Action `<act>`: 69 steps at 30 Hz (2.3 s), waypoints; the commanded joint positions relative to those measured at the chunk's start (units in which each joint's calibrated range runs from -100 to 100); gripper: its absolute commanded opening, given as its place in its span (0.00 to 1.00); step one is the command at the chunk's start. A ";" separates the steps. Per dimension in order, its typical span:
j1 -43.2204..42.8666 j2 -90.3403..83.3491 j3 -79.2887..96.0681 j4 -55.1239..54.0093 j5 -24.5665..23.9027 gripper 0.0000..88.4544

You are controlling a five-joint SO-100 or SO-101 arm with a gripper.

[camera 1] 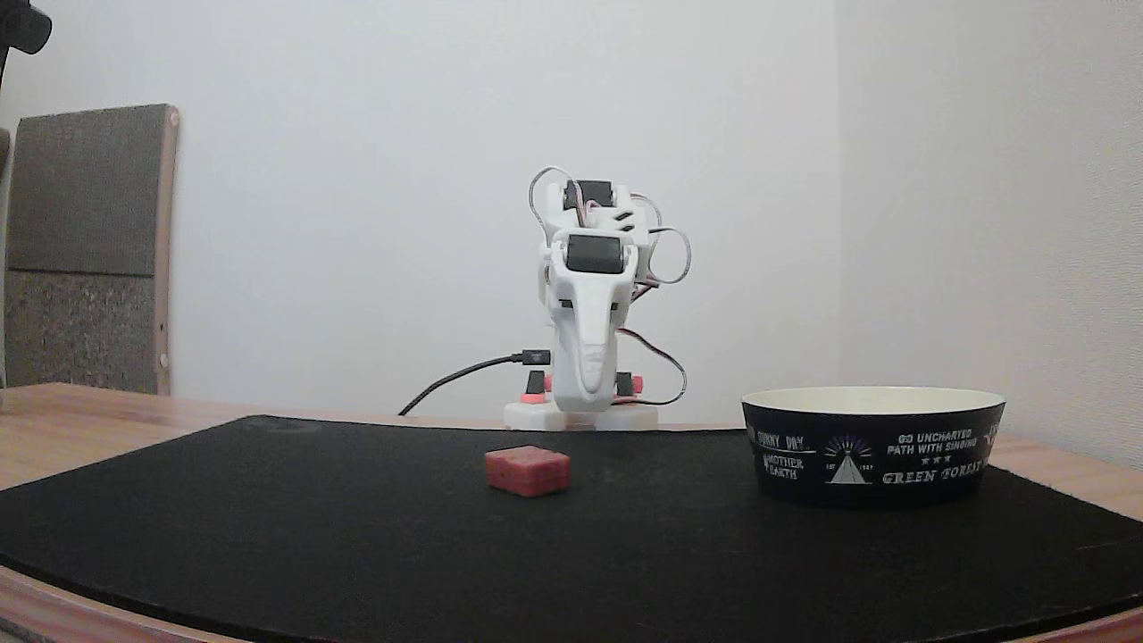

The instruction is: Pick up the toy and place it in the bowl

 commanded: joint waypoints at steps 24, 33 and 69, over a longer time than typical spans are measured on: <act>0.24 -0.50 0.19 -0.21 0.40 0.29; 0.99 -0.17 0.01 -0.46 0.40 0.45; 16.88 104.38 -78.49 2.08 28.27 0.45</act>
